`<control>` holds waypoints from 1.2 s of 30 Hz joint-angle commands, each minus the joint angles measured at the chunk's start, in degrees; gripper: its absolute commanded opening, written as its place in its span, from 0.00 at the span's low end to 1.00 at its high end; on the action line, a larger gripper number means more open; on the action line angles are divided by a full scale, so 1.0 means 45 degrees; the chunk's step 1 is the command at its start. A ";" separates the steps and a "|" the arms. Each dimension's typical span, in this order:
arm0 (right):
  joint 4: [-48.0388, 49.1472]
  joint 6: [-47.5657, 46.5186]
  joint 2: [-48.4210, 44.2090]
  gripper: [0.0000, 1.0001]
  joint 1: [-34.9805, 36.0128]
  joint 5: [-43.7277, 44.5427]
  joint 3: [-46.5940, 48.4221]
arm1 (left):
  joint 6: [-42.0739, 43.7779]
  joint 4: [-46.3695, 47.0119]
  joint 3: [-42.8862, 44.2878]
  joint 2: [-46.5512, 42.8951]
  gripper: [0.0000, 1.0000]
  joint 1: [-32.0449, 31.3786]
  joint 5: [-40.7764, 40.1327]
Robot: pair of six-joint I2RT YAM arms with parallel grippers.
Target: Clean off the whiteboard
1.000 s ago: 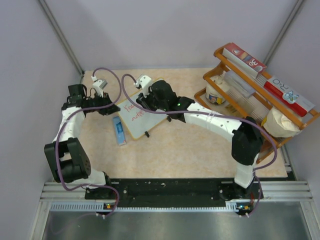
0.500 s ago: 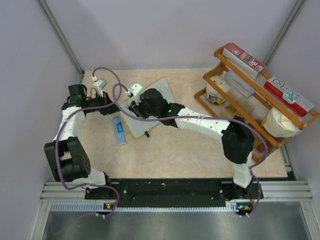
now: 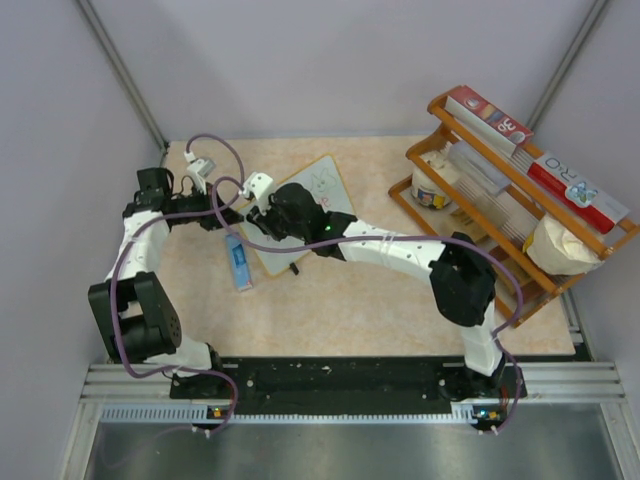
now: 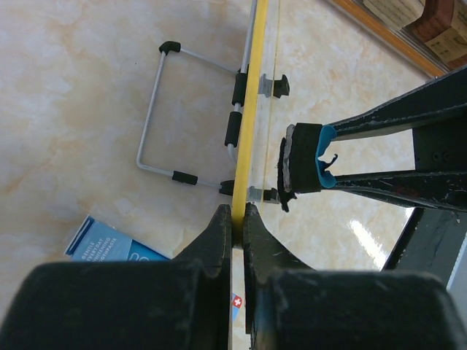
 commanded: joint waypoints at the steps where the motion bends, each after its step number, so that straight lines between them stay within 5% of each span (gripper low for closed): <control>1: 0.1155 -0.0323 0.0234 0.00 0.0174 0.0452 0.0563 | 0.1002 -0.0481 0.0436 0.0318 0.00 0.0048 -0.0225; 36: 0.2992 -0.1416 0.1035 0.00 0.0427 0.2463 0.0016 | 0.2173 -0.1907 0.0885 0.0767 0.00 0.0048 0.0166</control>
